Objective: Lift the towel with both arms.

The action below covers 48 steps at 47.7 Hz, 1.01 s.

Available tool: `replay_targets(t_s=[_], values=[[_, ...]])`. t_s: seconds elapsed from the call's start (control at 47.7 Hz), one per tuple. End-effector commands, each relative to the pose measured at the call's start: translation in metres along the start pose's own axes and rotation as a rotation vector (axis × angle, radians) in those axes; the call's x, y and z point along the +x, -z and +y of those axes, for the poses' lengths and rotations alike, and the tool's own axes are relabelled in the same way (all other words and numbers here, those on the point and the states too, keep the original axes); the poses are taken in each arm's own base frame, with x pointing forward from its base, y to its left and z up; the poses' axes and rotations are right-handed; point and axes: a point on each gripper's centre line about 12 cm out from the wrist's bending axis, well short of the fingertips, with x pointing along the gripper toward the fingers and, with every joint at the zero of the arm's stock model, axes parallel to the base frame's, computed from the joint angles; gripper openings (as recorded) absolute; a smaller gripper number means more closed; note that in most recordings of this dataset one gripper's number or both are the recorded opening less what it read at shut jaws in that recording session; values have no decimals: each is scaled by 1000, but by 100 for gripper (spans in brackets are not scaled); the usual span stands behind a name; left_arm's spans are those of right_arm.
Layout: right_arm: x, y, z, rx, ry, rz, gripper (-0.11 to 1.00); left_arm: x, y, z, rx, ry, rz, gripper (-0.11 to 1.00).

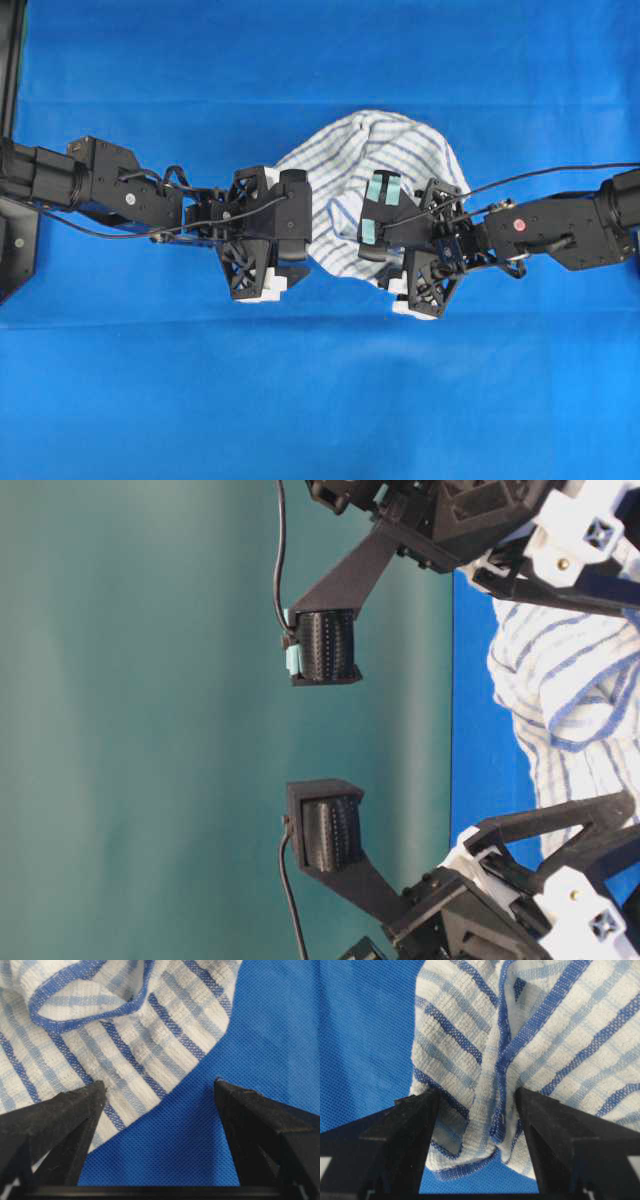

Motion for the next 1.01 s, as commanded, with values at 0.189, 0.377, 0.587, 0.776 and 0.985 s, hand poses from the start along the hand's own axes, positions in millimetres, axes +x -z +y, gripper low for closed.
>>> replay_targets(t_s=[0.189,0.377,0.587,0.776,0.985], values=[[-5,-5,3,0,-12,-23,64,0,-10,6,-15,-12,-27,78],[-4,-4,1,4,-10,-22,35,1,-12,6,-15,-12,-29,34],[-5,-7,2,4,-17,-34,8,-1,-12,6,-22,-11,-23,3],[-12,-15,2,10,-19,-59,8,-20,-32,5,-26,-7,-40,3],[-51,-39,2,22,-20,-138,8,-58,-61,5,-24,-4,-74,3]])
